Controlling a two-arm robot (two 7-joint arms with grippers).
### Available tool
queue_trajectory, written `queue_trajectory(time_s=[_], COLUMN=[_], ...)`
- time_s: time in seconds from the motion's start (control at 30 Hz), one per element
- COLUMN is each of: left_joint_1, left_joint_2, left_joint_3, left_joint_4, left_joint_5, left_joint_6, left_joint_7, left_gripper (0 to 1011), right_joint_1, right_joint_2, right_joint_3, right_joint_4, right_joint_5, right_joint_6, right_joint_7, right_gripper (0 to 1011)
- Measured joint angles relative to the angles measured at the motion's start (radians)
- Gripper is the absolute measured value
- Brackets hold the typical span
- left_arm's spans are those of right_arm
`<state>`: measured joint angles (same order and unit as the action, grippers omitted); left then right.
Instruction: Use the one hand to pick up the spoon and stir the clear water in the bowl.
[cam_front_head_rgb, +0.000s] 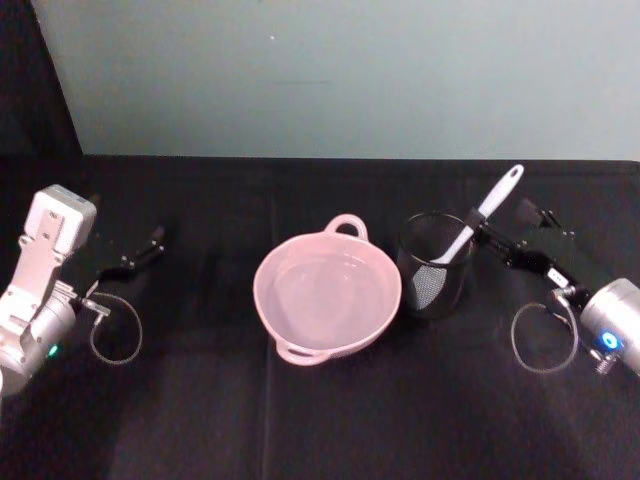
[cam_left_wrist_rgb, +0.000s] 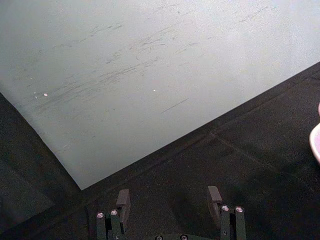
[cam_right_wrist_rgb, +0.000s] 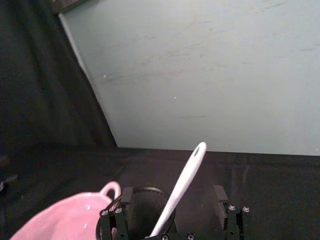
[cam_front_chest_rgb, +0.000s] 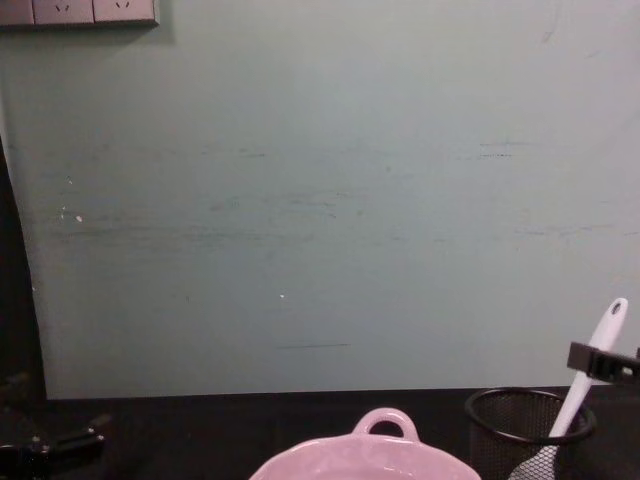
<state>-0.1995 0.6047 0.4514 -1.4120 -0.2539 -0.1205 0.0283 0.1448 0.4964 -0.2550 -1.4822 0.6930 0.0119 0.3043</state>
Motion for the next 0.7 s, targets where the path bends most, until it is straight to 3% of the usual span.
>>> queue_trajectory(time_s=[0.33, 0.7], left_joint_1=[0.0, 0.0], left_joint_2=[0.0, 0.0], left_joint_3=[0.0, 0.0], left_joint_4=[0.0, 0.0], left_joint_5=[0.0, 0.0], left_joint_6=[0.0, 0.0], left_joint_7=[0.0, 0.0], left_gripper=[1011, 1011], right_joint_1=[0.055, 0.076], right_joint_2=[-0.093, -0.128], right_joint_3=[0.053, 0.066], right_joint_4=[0.082, 0.121], right_joint_5=[0.081, 0.107], right_joint_6=[0.029, 0.006], right_joint_7=[0.001, 0.017], right_gripper=[1003, 1003])
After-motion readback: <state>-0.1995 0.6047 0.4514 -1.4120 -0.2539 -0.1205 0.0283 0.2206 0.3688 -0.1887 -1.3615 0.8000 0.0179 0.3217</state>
